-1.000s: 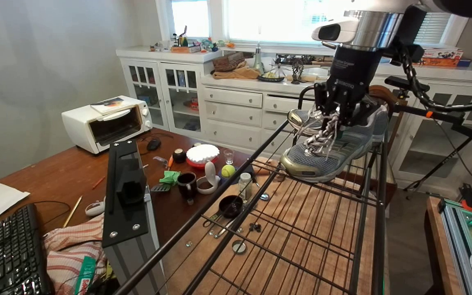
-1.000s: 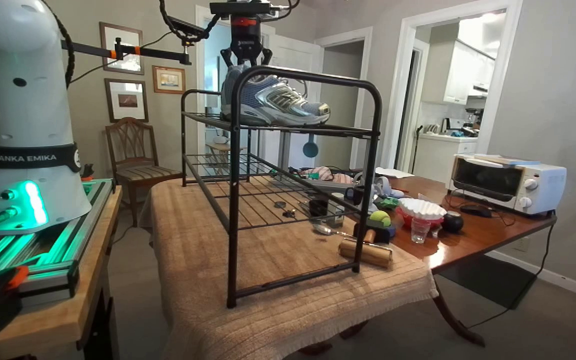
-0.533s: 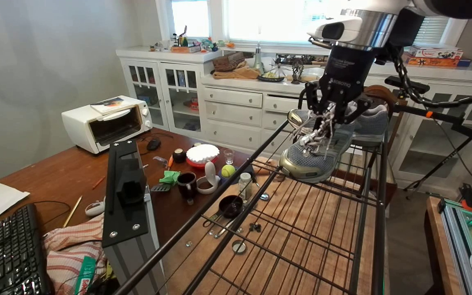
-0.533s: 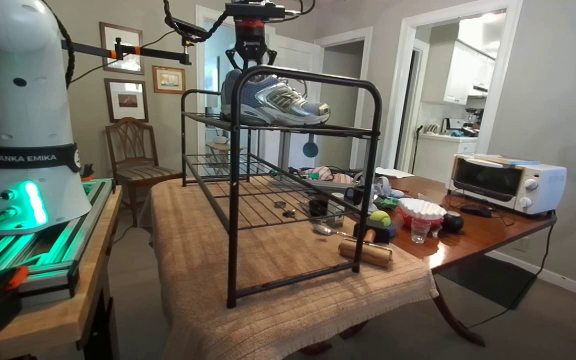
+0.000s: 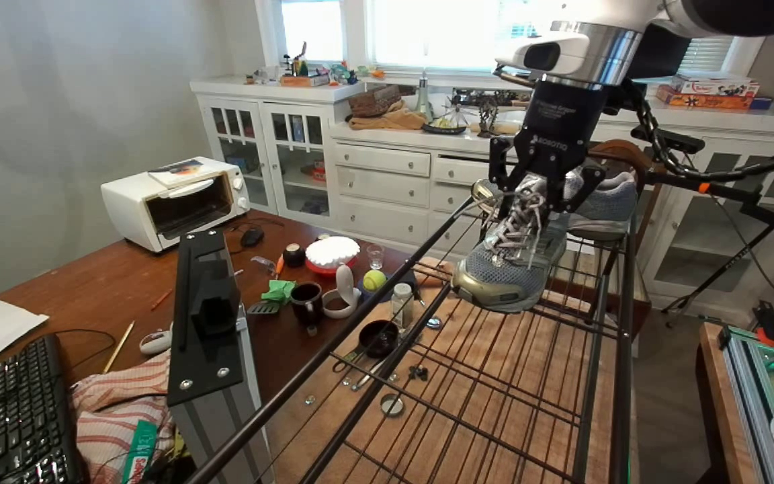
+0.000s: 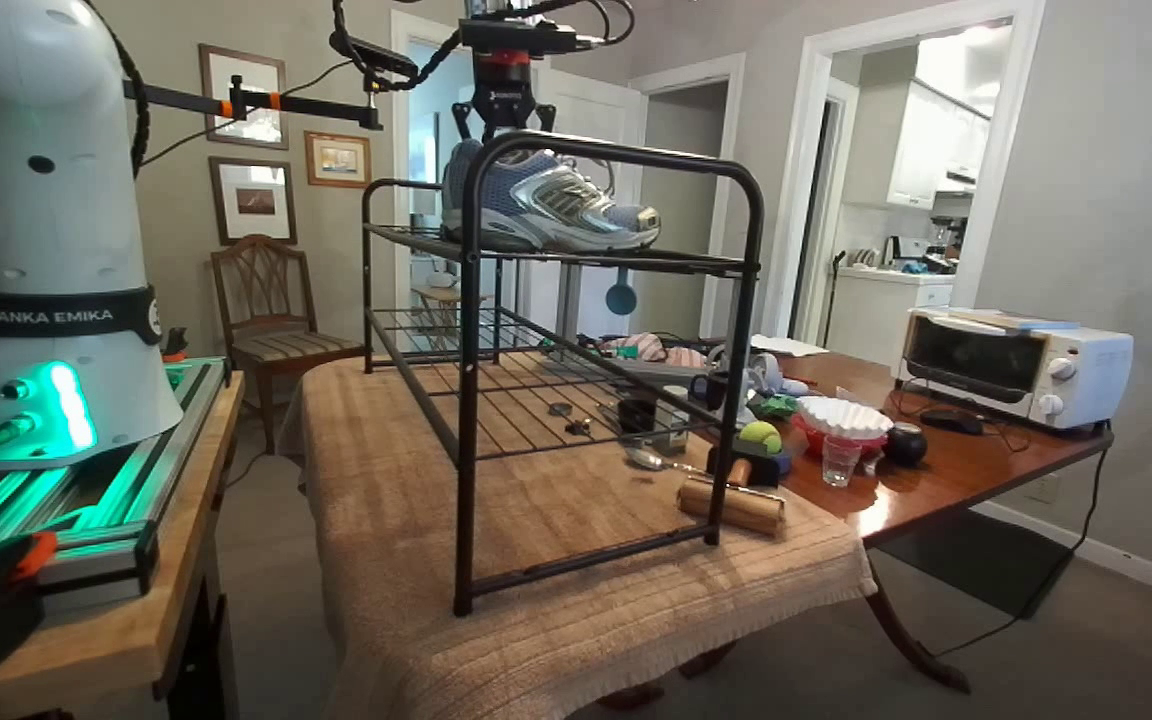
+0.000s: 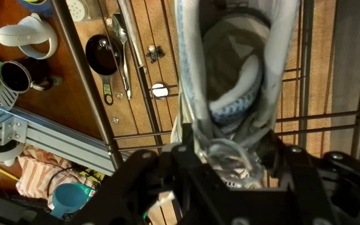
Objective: Turn the shoes to the left
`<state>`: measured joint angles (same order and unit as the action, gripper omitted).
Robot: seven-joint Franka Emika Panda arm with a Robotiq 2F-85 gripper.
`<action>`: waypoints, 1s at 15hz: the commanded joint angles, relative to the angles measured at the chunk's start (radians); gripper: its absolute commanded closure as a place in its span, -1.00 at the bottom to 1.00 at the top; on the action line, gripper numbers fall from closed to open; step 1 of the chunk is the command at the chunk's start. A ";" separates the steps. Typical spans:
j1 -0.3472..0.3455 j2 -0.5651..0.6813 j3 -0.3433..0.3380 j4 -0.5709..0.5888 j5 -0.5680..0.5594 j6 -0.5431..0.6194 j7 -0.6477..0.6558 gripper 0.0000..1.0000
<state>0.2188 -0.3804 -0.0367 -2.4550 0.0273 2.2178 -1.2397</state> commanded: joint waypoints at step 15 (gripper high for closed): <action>-0.123 -0.147 0.102 0.013 -0.184 -0.075 0.828 -1.00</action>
<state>0.1259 -0.4761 0.0553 -2.4280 -0.1034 2.1981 -0.5515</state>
